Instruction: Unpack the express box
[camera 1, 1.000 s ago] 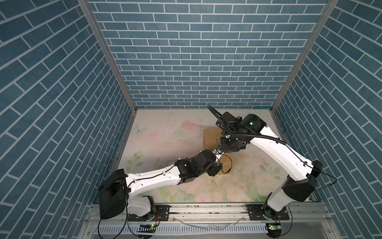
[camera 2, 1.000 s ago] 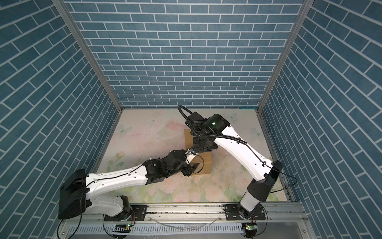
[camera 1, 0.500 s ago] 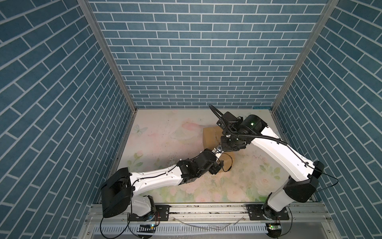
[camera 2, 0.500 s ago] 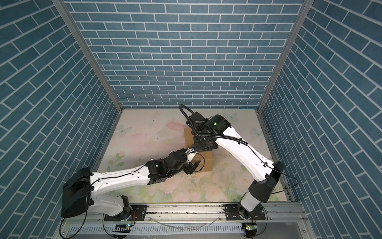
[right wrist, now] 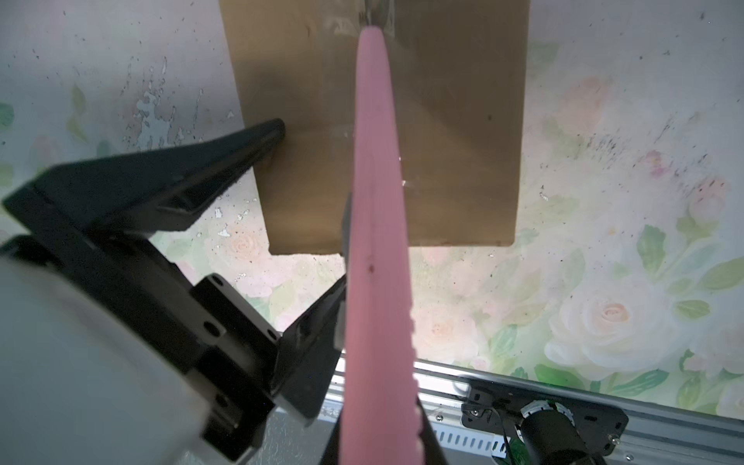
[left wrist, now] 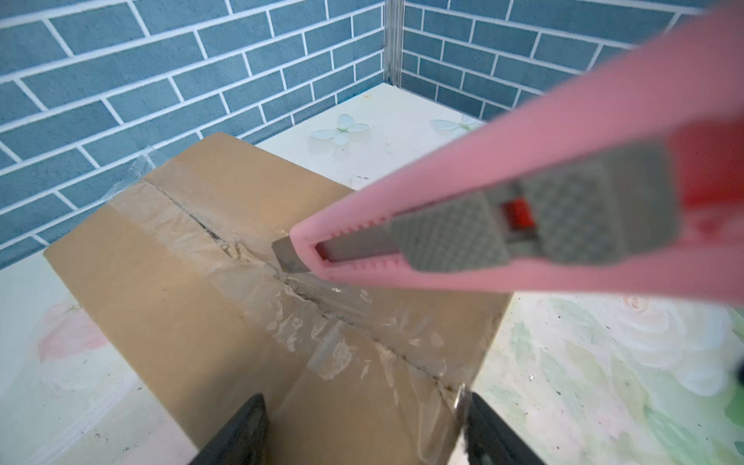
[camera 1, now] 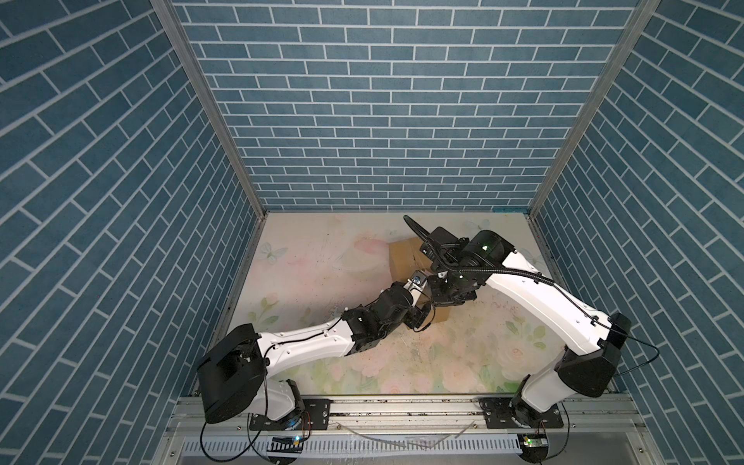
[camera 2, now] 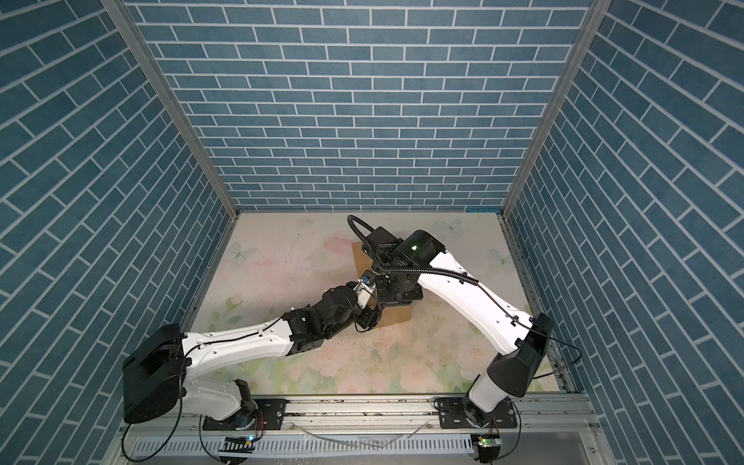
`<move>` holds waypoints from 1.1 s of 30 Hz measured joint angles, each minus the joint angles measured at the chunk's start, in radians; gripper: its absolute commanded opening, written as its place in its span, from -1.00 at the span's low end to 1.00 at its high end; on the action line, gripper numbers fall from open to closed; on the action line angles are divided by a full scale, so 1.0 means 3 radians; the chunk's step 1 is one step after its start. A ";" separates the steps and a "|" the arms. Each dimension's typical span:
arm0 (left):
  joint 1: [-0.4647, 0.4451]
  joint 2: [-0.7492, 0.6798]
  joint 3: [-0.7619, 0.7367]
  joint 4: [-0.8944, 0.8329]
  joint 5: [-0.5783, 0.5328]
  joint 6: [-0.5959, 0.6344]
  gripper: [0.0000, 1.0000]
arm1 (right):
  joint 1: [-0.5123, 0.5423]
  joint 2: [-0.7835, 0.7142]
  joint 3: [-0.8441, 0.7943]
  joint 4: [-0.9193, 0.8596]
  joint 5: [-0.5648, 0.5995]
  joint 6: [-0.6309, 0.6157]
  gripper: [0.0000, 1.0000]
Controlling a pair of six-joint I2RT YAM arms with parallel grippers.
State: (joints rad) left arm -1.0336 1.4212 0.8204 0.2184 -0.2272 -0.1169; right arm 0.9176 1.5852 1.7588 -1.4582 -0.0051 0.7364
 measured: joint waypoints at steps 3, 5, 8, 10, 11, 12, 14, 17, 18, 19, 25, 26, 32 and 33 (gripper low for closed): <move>0.0027 0.0001 -0.0024 0.0060 -0.0008 -0.0022 0.52 | 0.0009 -0.0004 -0.0001 -0.0055 -0.0056 0.0000 -1.00; 0.0039 0.0005 -0.0037 0.0099 -0.0017 -0.0031 0.52 | 0.0017 -0.0006 -0.0001 -0.0092 -0.0088 0.0000 -1.00; 0.0048 0.0018 -0.0046 0.0144 -0.0019 -0.0039 0.52 | 0.0023 -0.0006 -0.0003 -0.0120 -0.0114 0.0000 -1.00; 0.0057 0.0037 -0.0046 0.0178 -0.0027 -0.0039 0.52 | 0.0024 -0.0013 -0.0008 -0.0148 -0.0128 0.0001 -1.00; 0.0060 0.0042 -0.0046 0.0191 -0.0027 -0.0039 0.52 | 0.0024 -0.0014 -0.0008 -0.0155 -0.0131 0.0001 -1.00; 0.0064 0.0047 -0.0046 0.0203 -0.0028 -0.0039 0.52 | 0.0024 -0.0017 -0.0008 -0.0168 -0.0140 0.0000 -1.00; 0.0072 0.0057 -0.0047 0.0226 -0.0029 -0.0042 0.52 | 0.0027 -0.0027 -0.0010 -0.0193 -0.0150 0.0001 -1.00; 0.0084 0.0075 -0.0053 0.0271 -0.0036 -0.0047 0.52 | 0.0034 -0.0050 -0.0014 -0.0237 -0.0169 0.0000 -1.00; 0.0086 0.0081 -0.0055 0.0289 -0.0037 -0.0047 0.52 | 0.0037 -0.0053 -0.0014 -0.0240 -0.0172 0.0001 -1.00; 0.0090 0.0089 -0.0057 0.0305 -0.0039 -0.0047 0.52 | 0.0037 -0.0055 -0.0014 -0.0252 -0.0175 0.0000 -1.00; 0.0116 0.0108 -0.0060 0.0357 -0.0033 -0.0048 0.52 | 0.0038 -0.0061 -0.0014 -0.0277 -0.0177 0.0001 -1.00; 0.0120 0.0111 -0.0060 0.0364 -0.0032 -0.0048 0.52 | 0.0039 -0.0066 -0.0014 -0.0280 -0.0177 0.0001 -1.00; 0.0165 0.0137 -0.0060 0.0412 -0.0027 -0.0046 0.53 | 0.0046 -0.0117 -0.0014 -0.0338 -0.0202 0.0001 -1.00; 0.0174 0.0144 -0.0060 0.0422 -0.0027 -0.0043 0.53 | 0.0047 -0.0128 -0.0014 -0.0346 -0.0205 0.0001 -1.00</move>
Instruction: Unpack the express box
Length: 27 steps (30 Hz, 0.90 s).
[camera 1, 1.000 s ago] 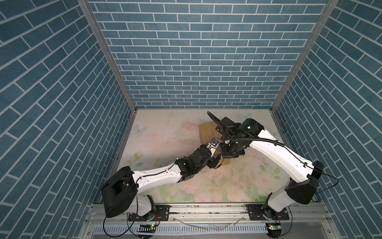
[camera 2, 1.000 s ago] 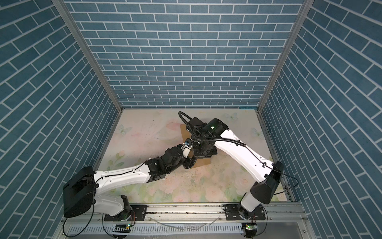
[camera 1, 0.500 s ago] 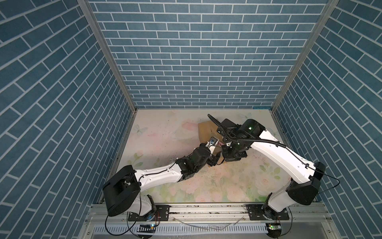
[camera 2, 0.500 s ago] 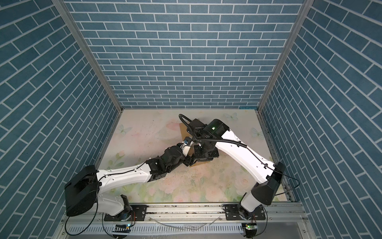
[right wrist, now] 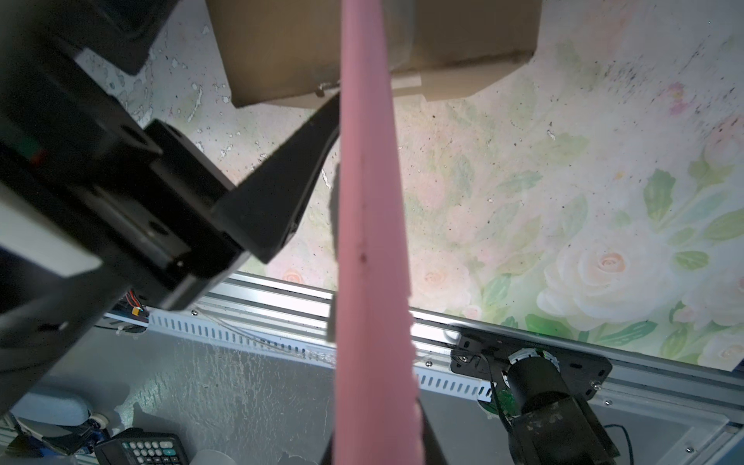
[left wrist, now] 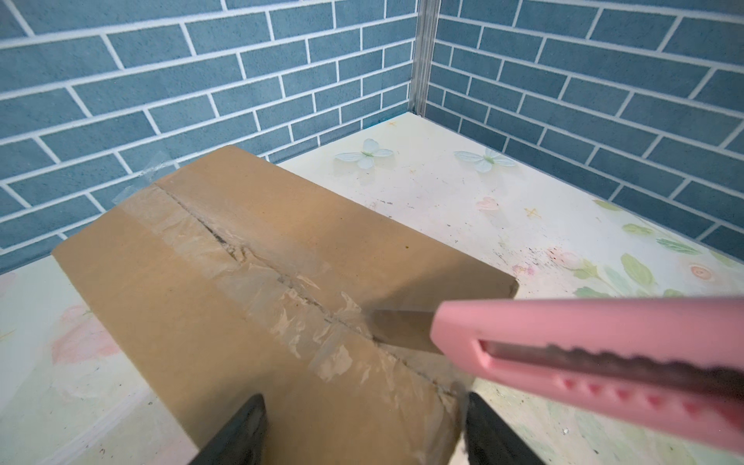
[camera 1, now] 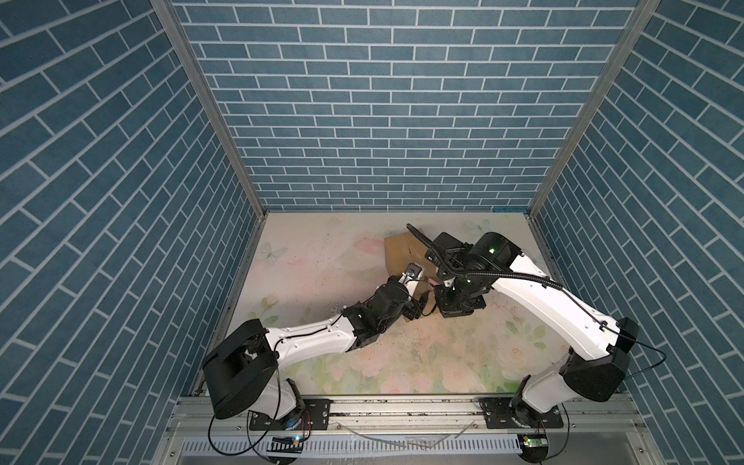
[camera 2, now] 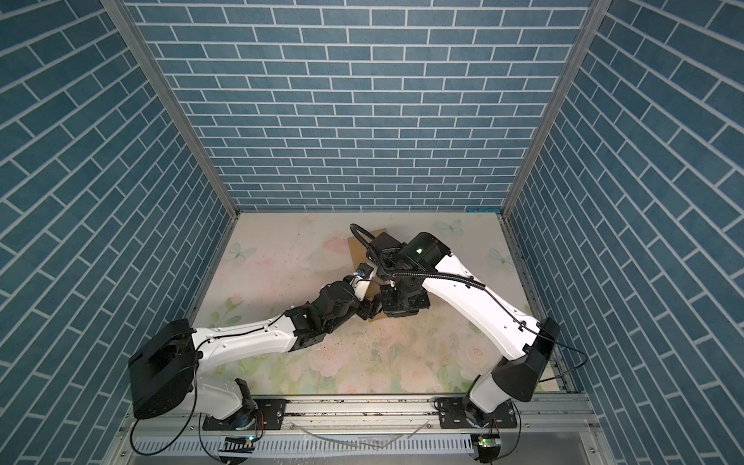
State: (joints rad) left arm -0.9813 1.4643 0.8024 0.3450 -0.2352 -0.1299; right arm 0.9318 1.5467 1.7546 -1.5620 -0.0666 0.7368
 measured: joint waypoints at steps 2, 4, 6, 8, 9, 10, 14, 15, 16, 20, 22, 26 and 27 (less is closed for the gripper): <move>0.0013 0.0005 0.0000 0.0014 -0.0001 0.0008 0.54 | 0.0003 -0.0029 0.0000 -0.0024 -0.0014 0.0000 -1.00; 0.0027 0.0008 0.0000 0.0019 -0.0001 0.0011 0.53 | 0.0006 -0.0058 0.0000 -0.0058 -0.0033 0.0000 -1.00; 0.0033 0.0013 0.0000 0.0024 -0.0003 0.0017 0.54 | 0.0011 -0.0084 0.0000 -0.0083 -0.0046 0.0000 -1.00; 0.0036 0.0018 0.0000 0.0032 -0.0008 0.0024 0.54 | 0.0013 -0.0112 -0.0008 -0.0100 -0.0057 0.0001 -1.00; 0.0036 0.0020 0.0000 0.0034 -0.0011 0.0027 0.54 | 0.0013 -0.0128 -0.0015 -0.0113 -0.0060 0.0001 -1.00; 0.0036 0.0022 0.0000 0.0037 -0.0013 0.0029 0.54 | 0.0014 -0.0140 -0.0020 -0.0121 -0.0062 0.0001 -1.00; 0.0038 0.0023 0.0000 0.0038 -0.0011 0.0036 0.57 | 0.0014 -0.0187 -0.0038 -0.0134 -0.0055 0.0003 -1.00; 0.0039 0.0022 0.0000 0.0037 -0.0011 0.0036 0.58 | 0.0014 -0.0198 -0.0038 -0.0134 -0.0047 0.0004 -1.00; 0.0042 0.0019 0.0000 0.0037 -0.0004 0.0036 0.58 | 0.0014 -0.0207 -0.0038 -0.0134 -0.0032 0.0005 -1.00; 0.0057 -0.0057 -0.0027 -0.0008 0.0126 0.0028 0.60 | -0.0003 -0.0268 -0.0037 -0.0132 0.0065 0.0032 -1.00; 0.0058 -0.0160 -0.0070 -0.0086 0.0223 0.0018 0.60 | -0.0029 -0.0309 -0.0037 -0.0125 0.0104 0.0038 -1.00; -0.0069 -0.0482 -0.0146 -0.0411 0.0446 -0.0045 0.61 | -0.0137 -0.0415 -0.0037 -0.0003 0.0178 0.0048 -1.00; -0.0104 -0.0576 -0.0163 -0.0510 0.0514 -0.0071 0.62 | -0.0168 -0.0437 -0.0038 0.0046 0.0192 0.0048 -1.00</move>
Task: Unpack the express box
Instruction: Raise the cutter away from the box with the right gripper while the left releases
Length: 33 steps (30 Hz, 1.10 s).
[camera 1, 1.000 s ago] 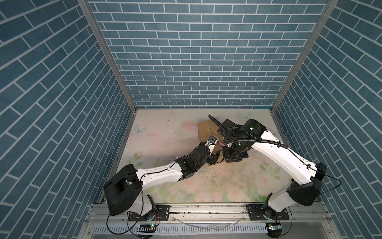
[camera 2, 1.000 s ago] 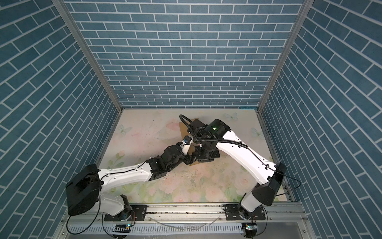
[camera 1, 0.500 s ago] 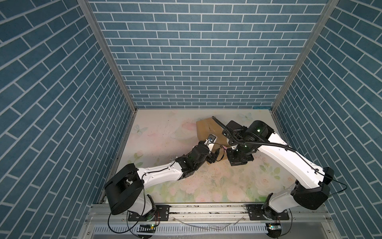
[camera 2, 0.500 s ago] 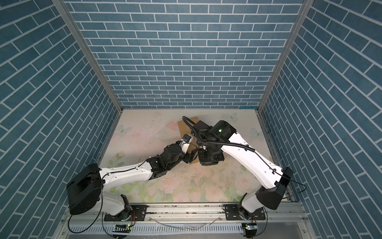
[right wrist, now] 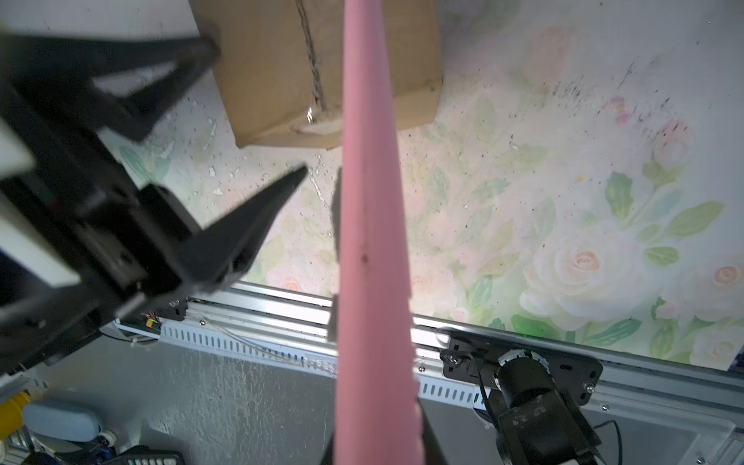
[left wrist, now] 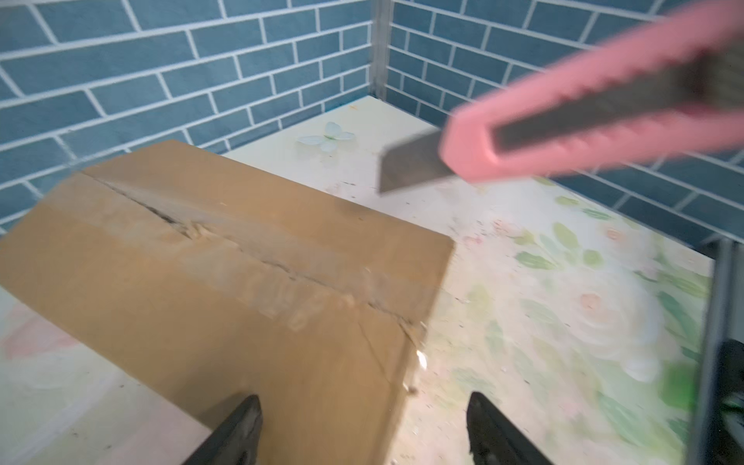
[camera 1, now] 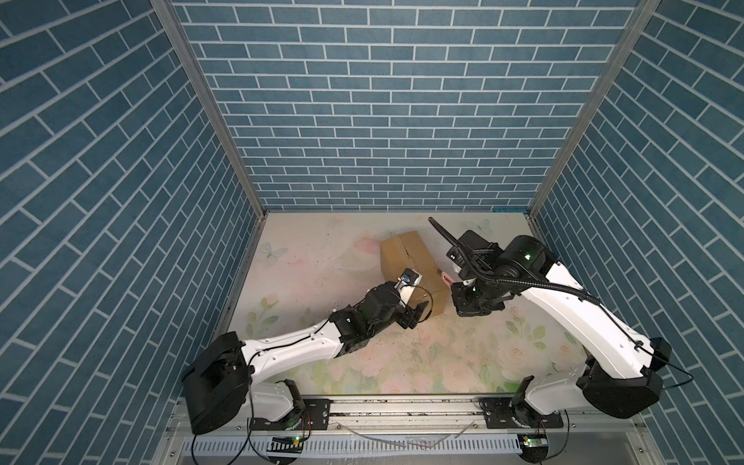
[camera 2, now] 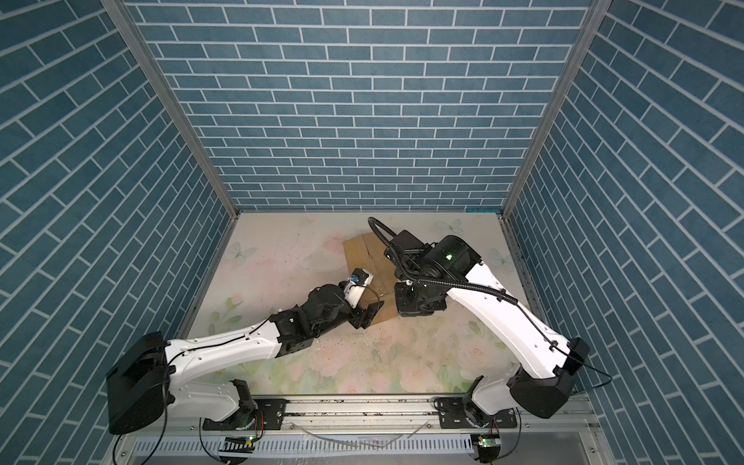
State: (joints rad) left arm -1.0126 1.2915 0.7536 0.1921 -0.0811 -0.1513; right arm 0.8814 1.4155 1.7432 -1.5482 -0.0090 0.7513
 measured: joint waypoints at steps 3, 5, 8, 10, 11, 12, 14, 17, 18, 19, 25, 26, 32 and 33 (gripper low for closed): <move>-0.0055 -0.0318 -0.0047 -0.0314 0.0142 -0.0117 0.67 | -0.0085 -0.0032 0.0000 0.0146 0.0034 -0.0029 -1.00; -0.0050 -0.0543 -0.0052 -0.0552 0.0150 -0.0183 0.73 | -0.0131 -0.0029 0.0000 0.0240 0.0045 -0.0083 -1.00; 0.0014 -0.0839 -0.0038 -0.0903 0.0137 -0.0301 0.76 | -0.0191 -0.0013 0.0000 0.0360 0.0042 -0.0173 -1.00; 0.0168 -0.0951 0.0005 -0.1148 0.0151 -0.0426 0.78 | -0.0235 -0.0001 -0.0001 0.0445 0.0031 -0.0245 -1.00; 0.0278 -0.0970 0.0033 -0.1246 0.0181 -0.0496 0.79 | -0.0263 0.0004 -0.0009 0.0502 0.0011 -0.0278 -1.00; 0.0417 -0.0966 0.0066 -0.1330 0.0223 -0.0579 0.79 | -0.0291 0.0006 -0.0022 0.0552 -0.0011 -0.0326 -1.00; 0.0640 -0.0912 0.0122 -0.1414 0.0305 -0.0731 0.80 | -0.0342 0.0027 -0.0034 0.0615 -0.0065 -0.0409 -1.00; 0.0940 -0.0711 0.0224 -0.1411 0.0479 -0.0964 0.80 | -0.0411 0.0093 -0.0042 0.0708 -0.0139 -0.0530 -1.00; 0.1025 -0.0622 0.0253 -0.1377 0.0540 -0.1040 0.80 | -0.0439 0.0118 -0.0047 0.0750 -0.0160 -0.0570 -1.00; 0.1096 -0.0543 0.0271 -0.1335 0.0596 -0.1108 0.80 | -0.0465 0.0134 -0.0058 0.0796 -0.0178 -0.0595 -1.00; 0.1406 -0.0084 0.0384 -0.1138 0.0824 -0.1395 0.81 | -0.0778 0.0150 -0.0263 0.1133 -0.0383 -0.0738 -1.00; 0.1436 -0.0020 0.0420 -0.1118 0.0849 -0.1415 0.81 | -0.0823 0.0161 -0.0284 0.1180 -0.0431 -0.0768 -1.00; 0.1581 0.0298 0.0649 -0.0871 0.0989 -0.1545 0.81 | -0.0891 0.0446 -0.0203 0.1326 -0.0685 -0.0988 -1.00; 0.1611 0.0364 0.0687 -0.0807 0.1016 -0.1567 0.81 | -0.0891 0.0529 -0.0145 0.1324 -0.0724 -0.1027 -1.00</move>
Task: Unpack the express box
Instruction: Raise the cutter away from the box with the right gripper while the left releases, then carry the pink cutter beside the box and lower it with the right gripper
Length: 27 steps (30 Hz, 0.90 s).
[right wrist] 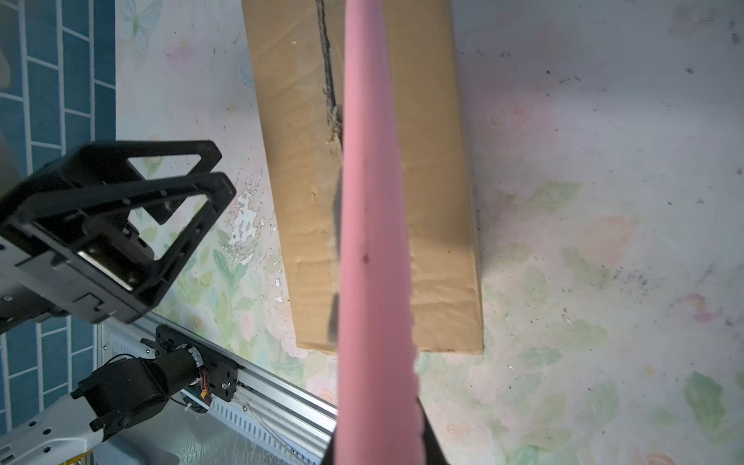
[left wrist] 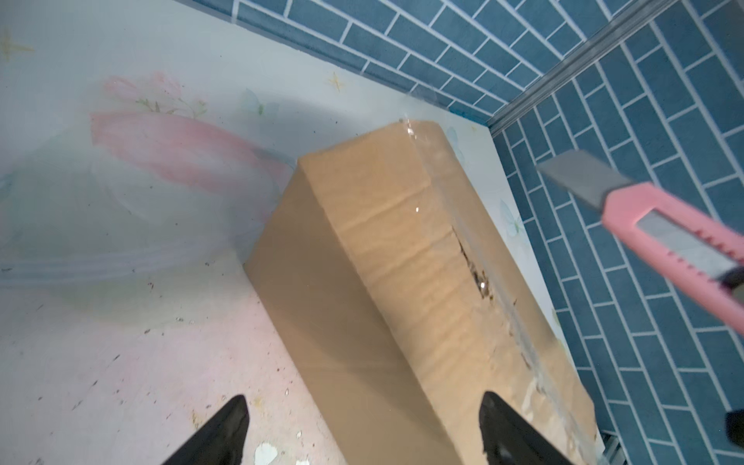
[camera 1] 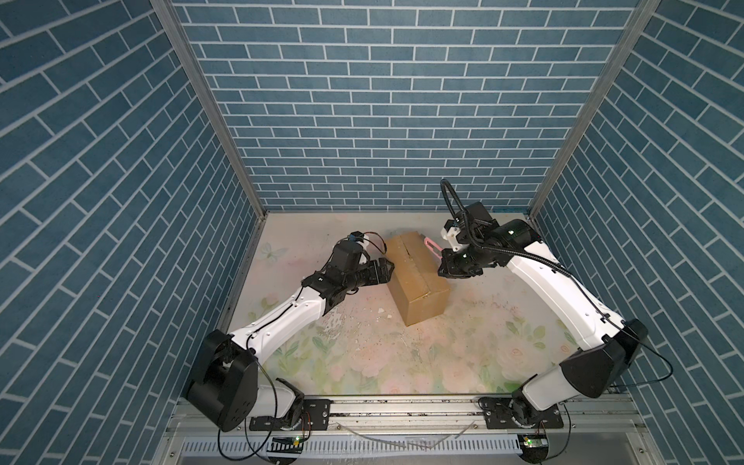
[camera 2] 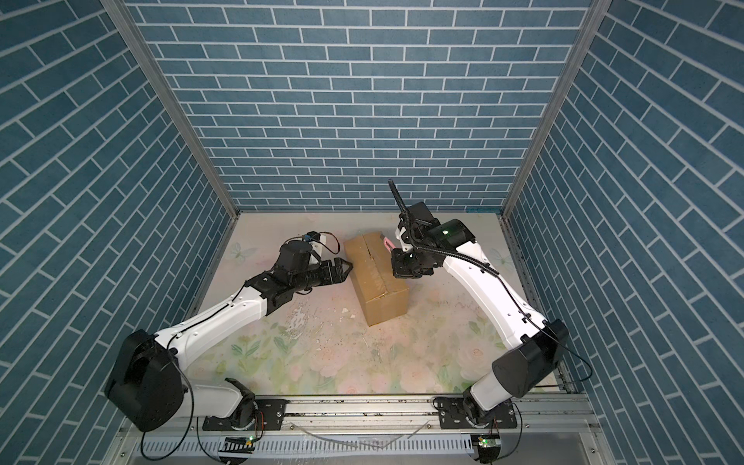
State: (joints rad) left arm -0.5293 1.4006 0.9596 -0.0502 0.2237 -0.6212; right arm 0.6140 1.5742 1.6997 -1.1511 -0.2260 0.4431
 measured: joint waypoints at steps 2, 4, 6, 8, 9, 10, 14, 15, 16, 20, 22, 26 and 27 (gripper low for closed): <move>0.0050 0.0114 0.0069 0.0098 0.0039 -0.0037 0.81 | 0.0001 0.0146 0.0131 -0.0005 -0.0067 -0.0061 -1.00; 0.0108 0.0258 0.0156 0.0183 0.0085 -0.0070 0.81 | 0.0001 0.0294 0.0301 -0.0038 -0.0123 -0.0117 -1.00; 0.0160 0.0408 0.0249 0.0259 0.0128 -0.0092 0.81 | 0.0000 0.0422 0.0450 -0.0058 -0.0158 -0.0170 -1.00; 0.0201 0.0535 0.0329 0.0305 0.0165 -0.0116 0.80 | 0.0000 0.0516 0.0557 -0.0098 -0.0178 -0.0202 -1.00; 0.0221 0.0608 0.0373 0.0328 0.0189 -0.0127 0.80 | 0.0000 0.0561 0.0607 -0.0127 -0.0187 -0.0219 -1.00; 0.0234 0.0660 0.0402 0.0352 0.0205 -0.0134 0.79 | 0.0000 0.0594 0.0642 -0.0153 -0.0189 -0.0226 -1.00; 0.0268 0.0815 0.0436 0.0449 0.0270 -0.0161 0.79 | 0.0001 0.0744 0.0810 -0.0273 -0.0197 -0.0270 -1.00; 0.0273 0.0839 0.0436 0.0460 0.0284 -0.0167 0.79 | 0.0001 0.0779 0.0847 -0.0298 -0.0197 -0.0276 -1.00; 0.0277 0.0860 0.0436 0.0464 0.0291 -0.0175 0.79 | 0.0001 0.0810 0.0875 -0.0315 -0.0196 -0.0278 -1.00; 0.0290 0.0889 0.0436 0.0524 0.0332 -0.0202 0.78 | 0.0001 0.0903 0.0956 -0.0392 -0.0182 -0.0285 -1.00; 0.0292 0.0893 0.0436 0.0563 0.0352 -0.0214 0.78 | 0.0001 0.0921 0.0959 -0.0426 -0.0169 -0.0285 -1.00; 0.0295 0.0921 0.0436 0.0623 0.0385 -0.0238 0.77 | 0.0001 0.0940 0.0959 -0.0463 -0.0134 -0.0290 -1.00; 0.0295 0.0924 0.0436 0.0628 0.0389 -0.0242 0.77 | 0.0001 0.0940 0.0959 -0.0468 -0.0131 -0.0301 -1.00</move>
State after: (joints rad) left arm -0.4408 1.6779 1.0904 0.1383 0.3405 -0.6937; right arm 0.6144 1.8561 1.9873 -1.2915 -0.2653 0.3527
